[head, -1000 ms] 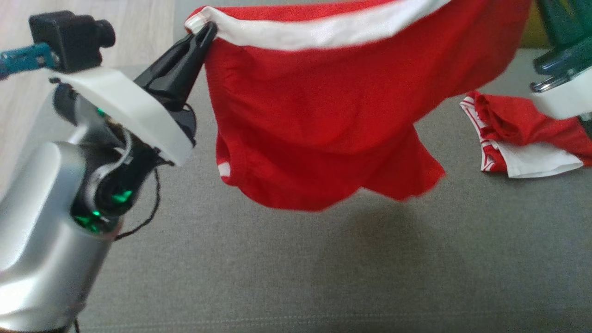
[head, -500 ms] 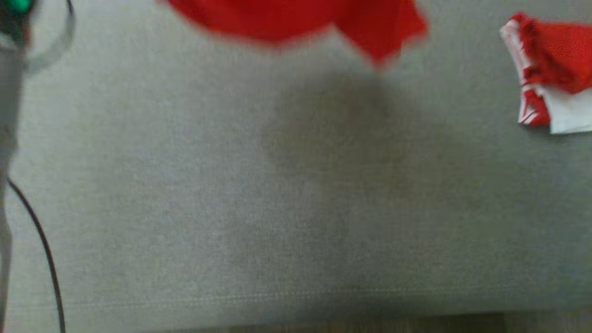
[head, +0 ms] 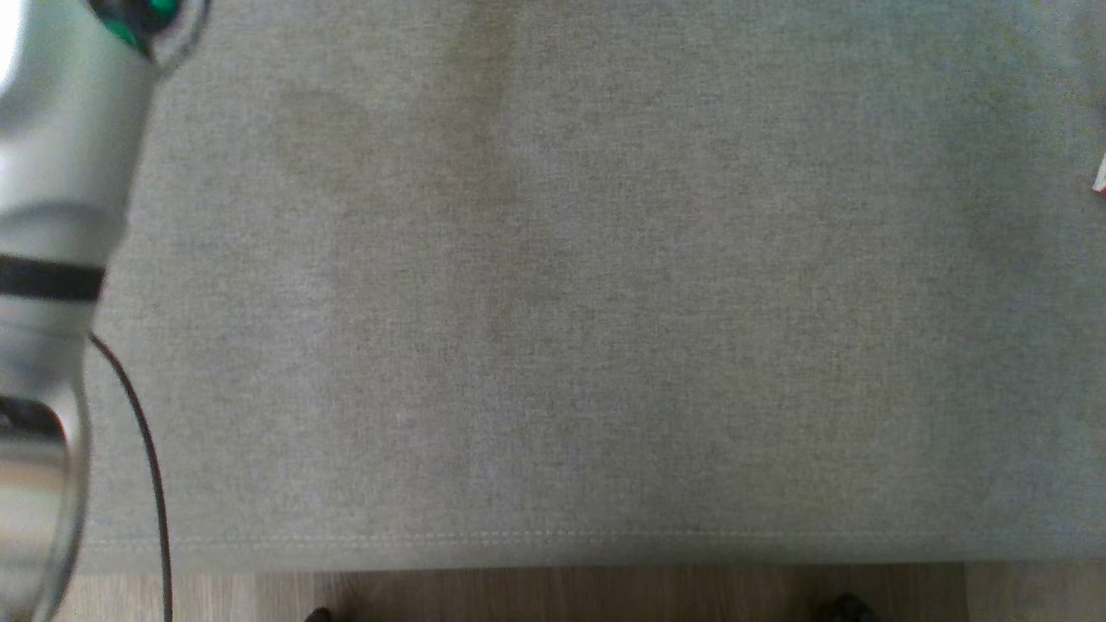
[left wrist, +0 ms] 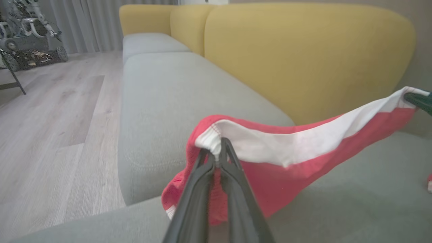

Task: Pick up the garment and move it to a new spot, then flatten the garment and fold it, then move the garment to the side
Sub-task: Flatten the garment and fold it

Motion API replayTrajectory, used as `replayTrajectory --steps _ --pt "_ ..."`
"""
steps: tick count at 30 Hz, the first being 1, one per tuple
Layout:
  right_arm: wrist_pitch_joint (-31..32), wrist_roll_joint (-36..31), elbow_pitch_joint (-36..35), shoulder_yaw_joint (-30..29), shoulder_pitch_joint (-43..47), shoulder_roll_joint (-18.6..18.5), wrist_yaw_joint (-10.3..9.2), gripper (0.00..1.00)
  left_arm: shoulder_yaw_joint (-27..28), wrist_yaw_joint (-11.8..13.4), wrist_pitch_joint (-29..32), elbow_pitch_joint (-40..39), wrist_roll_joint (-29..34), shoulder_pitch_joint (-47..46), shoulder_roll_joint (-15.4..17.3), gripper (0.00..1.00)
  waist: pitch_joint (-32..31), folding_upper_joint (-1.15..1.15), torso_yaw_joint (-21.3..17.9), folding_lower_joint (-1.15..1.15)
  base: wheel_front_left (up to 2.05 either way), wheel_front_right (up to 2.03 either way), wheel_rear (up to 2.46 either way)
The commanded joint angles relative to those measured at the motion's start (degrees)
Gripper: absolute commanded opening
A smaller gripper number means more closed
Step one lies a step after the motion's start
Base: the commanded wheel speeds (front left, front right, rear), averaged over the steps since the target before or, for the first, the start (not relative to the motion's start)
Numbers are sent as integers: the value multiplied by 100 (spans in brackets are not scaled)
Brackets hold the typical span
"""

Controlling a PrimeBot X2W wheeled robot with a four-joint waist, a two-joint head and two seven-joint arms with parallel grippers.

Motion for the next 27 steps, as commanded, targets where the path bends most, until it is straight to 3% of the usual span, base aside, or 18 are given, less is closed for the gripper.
replayTrajectory --steps 1,6,14,27 --pt "-60 115 9 69 297 93 37 0 -32 -39 -161 -39 127 -40 250 0 -52 0 18 -2 0 0 0" --pt "-75 398 210 472 1113 125 37 0 -752 -77 -446 251 309 663 311 0 -302 0 46 -2 0 0 0" --pt "-76 944 325 1170 2028 -212 37 0 -1716 -82 -739 526 306 1709 589 0 -905 0 135 -2 0 0 0" --pt "-56 2440 62 2624 2991 -923 37 0 -2207 -83 -1107 660 -94 2816 460 0 -1742 0 250 -2 0 0 0"
